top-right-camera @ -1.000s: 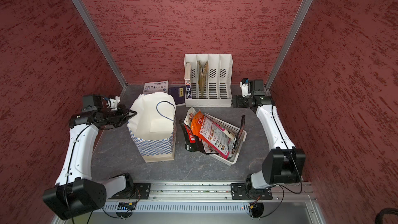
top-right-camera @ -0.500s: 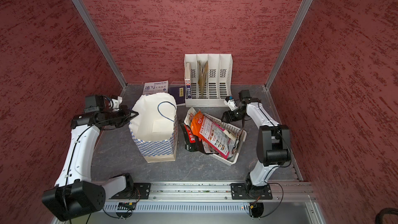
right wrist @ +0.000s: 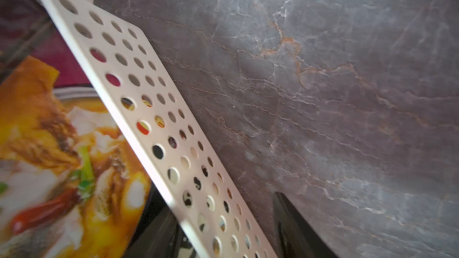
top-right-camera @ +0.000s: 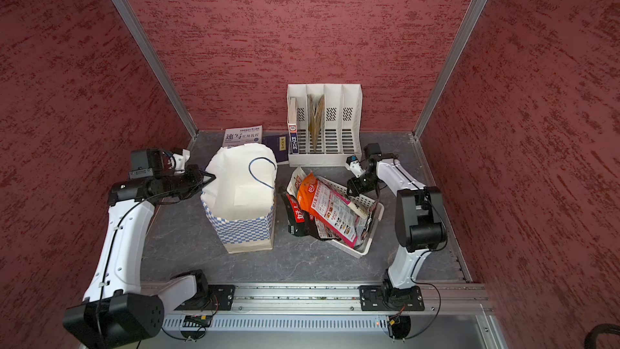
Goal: Place the condiment packets inside the bag
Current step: Adjust the storage box at the center of the board.
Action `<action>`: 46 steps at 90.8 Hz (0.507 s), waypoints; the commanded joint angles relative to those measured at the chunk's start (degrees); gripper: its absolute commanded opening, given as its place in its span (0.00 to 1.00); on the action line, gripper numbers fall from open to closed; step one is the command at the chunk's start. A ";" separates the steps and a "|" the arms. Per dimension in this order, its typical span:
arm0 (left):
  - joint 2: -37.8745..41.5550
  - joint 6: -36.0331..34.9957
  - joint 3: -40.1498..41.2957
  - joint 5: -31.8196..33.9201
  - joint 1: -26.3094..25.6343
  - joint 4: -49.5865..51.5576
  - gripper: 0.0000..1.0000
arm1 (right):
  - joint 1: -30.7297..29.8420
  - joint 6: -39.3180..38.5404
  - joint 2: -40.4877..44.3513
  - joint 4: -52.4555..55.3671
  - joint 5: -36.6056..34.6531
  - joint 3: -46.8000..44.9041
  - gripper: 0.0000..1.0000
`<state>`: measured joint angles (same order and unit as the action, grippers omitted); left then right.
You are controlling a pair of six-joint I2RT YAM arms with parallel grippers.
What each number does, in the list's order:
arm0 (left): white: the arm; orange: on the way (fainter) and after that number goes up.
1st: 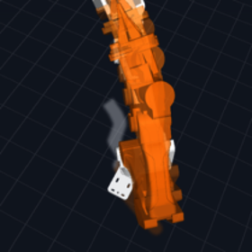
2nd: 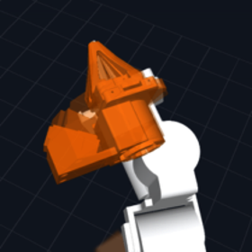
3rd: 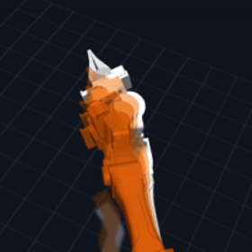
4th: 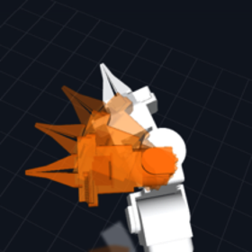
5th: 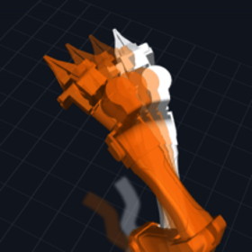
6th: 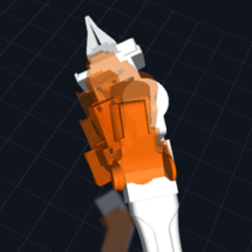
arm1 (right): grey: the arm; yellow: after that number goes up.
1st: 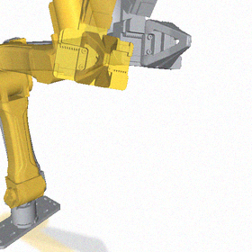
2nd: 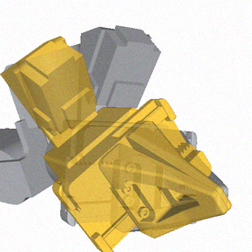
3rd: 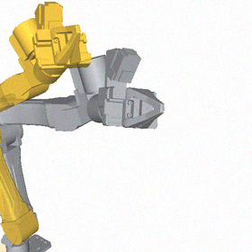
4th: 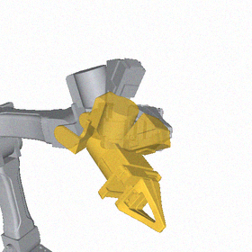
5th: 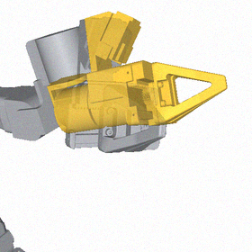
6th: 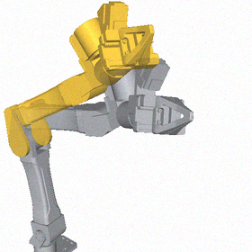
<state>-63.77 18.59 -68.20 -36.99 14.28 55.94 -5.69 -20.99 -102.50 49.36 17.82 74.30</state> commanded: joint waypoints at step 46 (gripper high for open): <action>1.01 -1.25 0.43 0.33 -0.57 -0.79 0.00 | 11.44 22.67 3.84 -9.36 -12.01 -0.59 0.19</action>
<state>-63.72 18.52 -68.20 -36.97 14.06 55.94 3.68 -3.75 -100.47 45.36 10.74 72.77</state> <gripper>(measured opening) 0.057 0.189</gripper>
